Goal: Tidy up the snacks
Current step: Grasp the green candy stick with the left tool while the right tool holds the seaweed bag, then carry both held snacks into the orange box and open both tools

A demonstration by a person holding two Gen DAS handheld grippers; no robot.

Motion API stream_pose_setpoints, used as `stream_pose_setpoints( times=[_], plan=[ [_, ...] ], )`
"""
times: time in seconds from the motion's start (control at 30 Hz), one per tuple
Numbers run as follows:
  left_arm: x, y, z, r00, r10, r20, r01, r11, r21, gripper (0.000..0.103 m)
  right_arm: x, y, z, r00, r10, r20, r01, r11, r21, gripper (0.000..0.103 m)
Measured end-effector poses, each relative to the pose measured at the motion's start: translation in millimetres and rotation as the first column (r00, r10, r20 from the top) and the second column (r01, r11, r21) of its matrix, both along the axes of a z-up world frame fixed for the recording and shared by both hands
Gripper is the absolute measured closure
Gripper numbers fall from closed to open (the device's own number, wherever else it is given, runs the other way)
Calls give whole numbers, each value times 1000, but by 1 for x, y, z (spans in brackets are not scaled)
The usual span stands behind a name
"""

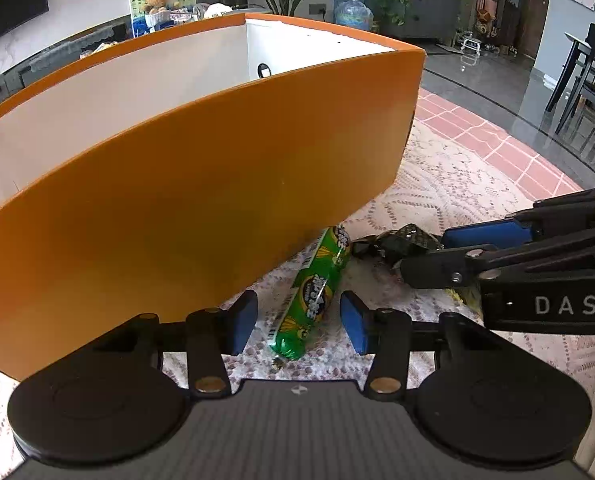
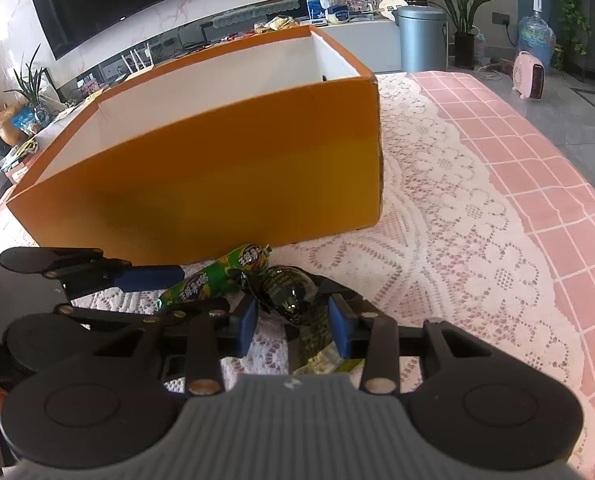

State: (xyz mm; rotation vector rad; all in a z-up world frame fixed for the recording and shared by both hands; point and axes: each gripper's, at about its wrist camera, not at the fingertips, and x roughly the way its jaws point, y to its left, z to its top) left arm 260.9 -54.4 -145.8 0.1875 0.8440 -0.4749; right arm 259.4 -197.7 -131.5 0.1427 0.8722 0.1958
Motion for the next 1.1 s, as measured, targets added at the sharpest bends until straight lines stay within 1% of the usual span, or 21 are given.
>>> stream_pose_setpoints(
  times=[0.03,0.07,0.13,0.17,0.23,0.33,0.5,0.57,0.63,0.73,0.9,0.93,0.97,1.1],
  plan=[
    [-1,-1,0,1000,-5,5,5,1000,-6,48,1,0,0,1000,-1,2,1,1000,3,65],
    [-2,-2,-1,1000,-13,8,13,1000,-10,54,1,1,0,1000,0,4,0,1000,3,64],
    [-4,-6,0,1000,-20,24,20,1000,4,61,2,3,-1,1000,9,7,-9,1000,0,63],
    [-6,-7,0,999,-22,32,22,1000,13,68,3,4,-1,1000,11,13,-11,1000,-3,62],
    [-7,-8,1,999,-19,32,19,1000,14,72,2,7,0,999,14,35,-14,1000,-10,61],
    [-9,-9,1,999,-5,36,4,1000,24,73,4,11,-2,999,25,39,-24,1000,-18,62],
    [-14,-7,2,1000,19,23,-20,999,46,74,12,12,-10,1000,11,-7,-12,999,-30,60],
    [-15,-3,2,1000,28,13,-28,999,28,73,14,11,-11,1000,-3,-17,3,999,-41,59],
    [-15,-2,1,999,36,17,-36,999,16,72,13,9,-11,1000,-4,-16,3,1000,-23,63],
    [-12,-2,0,998,48,30,-48,999,-1,64,12,6,-11,1000,-12,-15,12,1000,-7,64],
    [-10,-6,-1,998,51,31,-51,999,-2,65,11,0,-9,999,-43,-8,43,999,14,65],
    [-10,-6,-1,998,55,30,-55,998,-4,68,11,-1,-8,999,-46,-6,46,999,20,65],
    [-10,-6,-1,998,58,27,-58,998,-9,75,10,-2,-9,999,-46,-4,46,999,22,66],
    [-11,-5,0,997,77,18,-77,997,-13,77,7,-2,-6,999,-48,10,48,999,25,66]
  ],
)
